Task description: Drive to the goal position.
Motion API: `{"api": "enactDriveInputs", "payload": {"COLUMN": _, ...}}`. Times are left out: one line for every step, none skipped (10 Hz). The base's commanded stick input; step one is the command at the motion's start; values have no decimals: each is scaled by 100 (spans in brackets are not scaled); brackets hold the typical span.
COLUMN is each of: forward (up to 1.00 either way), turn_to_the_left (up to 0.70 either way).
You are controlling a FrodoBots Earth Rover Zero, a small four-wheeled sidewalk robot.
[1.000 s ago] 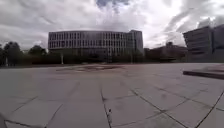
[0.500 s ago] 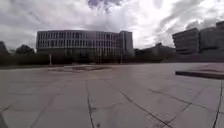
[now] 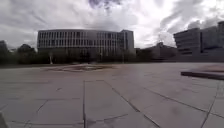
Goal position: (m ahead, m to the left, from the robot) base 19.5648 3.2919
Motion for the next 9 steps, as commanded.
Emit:
{"api": "enactDriveInputs", "payload": {"forward": 70, "turn_to_the_left": -34}}
{"api": "enactDriveInputs", "payload": {"forward": 70, "turn_to_the_left": -34}}
{"api": "enactDriveInputs", "payload": {"forward": 70, "turn_to_the_left": -34}}
{"api": "enactDriveInputs", "payload": {"forward": 70, "turn_to_the_left": -34}}
{"api": "enactDriveInputs", "payload": {"forward": 70, "turn_to_the_left": -29}}
{"api": "enactDriveInputs", "payload": {"forward": 70, "turn_to_the_left": 0}}
{"api": "enactDriveInputs", "payload": {"forward": 70, "turn_to_the_left": 1}}
{"api": "enactDriveInputs", "payload": {"forward": 70, "turn_to_the_left": 1}}
{"api": "enactDriveInputs", "payload": {"forward": 70, "turn_to_the_left": 1}}
